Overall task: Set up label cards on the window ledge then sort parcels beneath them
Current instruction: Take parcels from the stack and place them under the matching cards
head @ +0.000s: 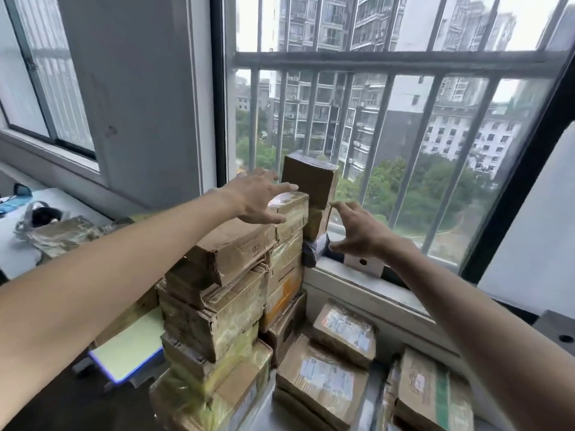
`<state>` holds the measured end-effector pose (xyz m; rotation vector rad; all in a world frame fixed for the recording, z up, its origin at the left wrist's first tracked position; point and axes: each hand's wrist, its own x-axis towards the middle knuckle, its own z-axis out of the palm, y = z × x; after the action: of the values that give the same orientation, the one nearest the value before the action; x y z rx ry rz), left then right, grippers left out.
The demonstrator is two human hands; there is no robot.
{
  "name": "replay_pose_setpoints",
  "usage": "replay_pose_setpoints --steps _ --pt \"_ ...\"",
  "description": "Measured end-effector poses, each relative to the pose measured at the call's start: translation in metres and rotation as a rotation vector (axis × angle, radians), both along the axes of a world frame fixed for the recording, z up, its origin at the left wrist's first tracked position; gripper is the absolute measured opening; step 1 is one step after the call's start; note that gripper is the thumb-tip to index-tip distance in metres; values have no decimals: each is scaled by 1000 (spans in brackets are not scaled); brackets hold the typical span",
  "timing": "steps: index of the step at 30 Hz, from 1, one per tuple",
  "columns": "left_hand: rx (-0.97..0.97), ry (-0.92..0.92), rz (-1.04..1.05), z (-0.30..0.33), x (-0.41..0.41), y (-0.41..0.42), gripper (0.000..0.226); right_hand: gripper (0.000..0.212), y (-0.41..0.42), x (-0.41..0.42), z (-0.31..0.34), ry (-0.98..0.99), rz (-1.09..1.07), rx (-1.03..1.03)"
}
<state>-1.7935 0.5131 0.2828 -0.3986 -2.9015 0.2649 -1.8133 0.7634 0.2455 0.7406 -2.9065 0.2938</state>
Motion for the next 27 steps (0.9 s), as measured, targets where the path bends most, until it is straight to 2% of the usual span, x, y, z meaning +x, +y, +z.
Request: replay_pose_setpoints --steps 7,18,27 --pt "-25 -22 22 4 -56 -5 78 106 7 -64 -5 -59 -28 -53" --pt "10 -22 -9 -12 -169 -27 78 111 -14 -152 -20 -87 -74 -45" --pt "133 36 37 -23 -278 -49 104 111 -33 -245 -11 30 -159 -24"
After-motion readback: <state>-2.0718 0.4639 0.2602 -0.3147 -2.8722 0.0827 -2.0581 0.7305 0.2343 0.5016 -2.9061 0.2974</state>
